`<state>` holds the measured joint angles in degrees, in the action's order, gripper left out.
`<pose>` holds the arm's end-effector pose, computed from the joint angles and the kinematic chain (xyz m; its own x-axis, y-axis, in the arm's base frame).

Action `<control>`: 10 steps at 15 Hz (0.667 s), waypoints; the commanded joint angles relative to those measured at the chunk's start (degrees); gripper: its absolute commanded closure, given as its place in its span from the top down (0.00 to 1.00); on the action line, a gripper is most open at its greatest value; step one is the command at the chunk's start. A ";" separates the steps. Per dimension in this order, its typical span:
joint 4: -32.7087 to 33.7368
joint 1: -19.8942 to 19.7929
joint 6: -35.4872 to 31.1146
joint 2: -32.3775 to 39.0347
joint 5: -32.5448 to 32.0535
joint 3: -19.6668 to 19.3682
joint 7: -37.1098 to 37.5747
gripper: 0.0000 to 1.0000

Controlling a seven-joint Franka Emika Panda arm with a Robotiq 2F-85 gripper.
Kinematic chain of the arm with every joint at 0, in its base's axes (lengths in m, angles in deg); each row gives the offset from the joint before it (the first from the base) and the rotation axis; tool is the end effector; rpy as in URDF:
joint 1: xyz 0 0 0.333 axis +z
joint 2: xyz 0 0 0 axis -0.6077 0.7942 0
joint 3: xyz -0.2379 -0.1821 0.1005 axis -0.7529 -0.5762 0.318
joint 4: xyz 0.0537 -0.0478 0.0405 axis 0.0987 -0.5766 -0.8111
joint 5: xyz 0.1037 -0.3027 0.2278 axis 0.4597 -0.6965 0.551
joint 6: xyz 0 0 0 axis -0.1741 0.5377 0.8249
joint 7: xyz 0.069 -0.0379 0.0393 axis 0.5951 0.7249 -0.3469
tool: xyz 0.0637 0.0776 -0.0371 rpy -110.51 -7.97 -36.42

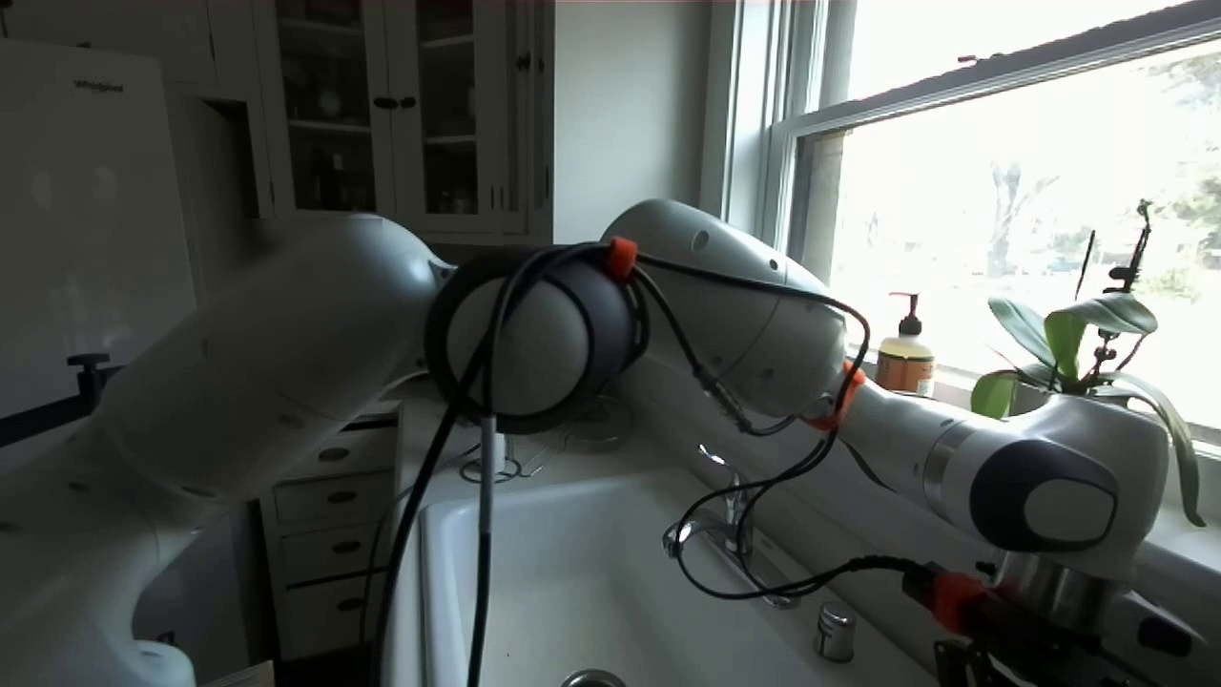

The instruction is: Put the bottle upright

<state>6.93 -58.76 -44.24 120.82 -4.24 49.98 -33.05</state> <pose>0.6527 -0.3447 0.2458 0.9487 -0.2573 -0.1836 -0.2492 -0.9662 0.0661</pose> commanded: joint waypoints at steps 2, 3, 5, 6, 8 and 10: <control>-11.64 -0.15 -7.04 -9.41 1.07 0.59 -1.80 0.08; -14.16 -0.32 -9.89 -11.30 1.82 0.78 -1.44 0.08; -18.68 -0.50 -15.11 -14.74 3.77 1.15 -0.73 0.08; -21.18 -0.50 -17.97 -16.42 4.60 1.28 -1.04 0.08; -25.83 -0.76 -23.29 -19.79 6.31 1.92 -1.48 0.08; -30.06 -0.77 -28.93 -22.45 8.62 2.38 -1.08 0.08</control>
<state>-13.23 -58.81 -65.49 105.28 0.89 50.80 -33.60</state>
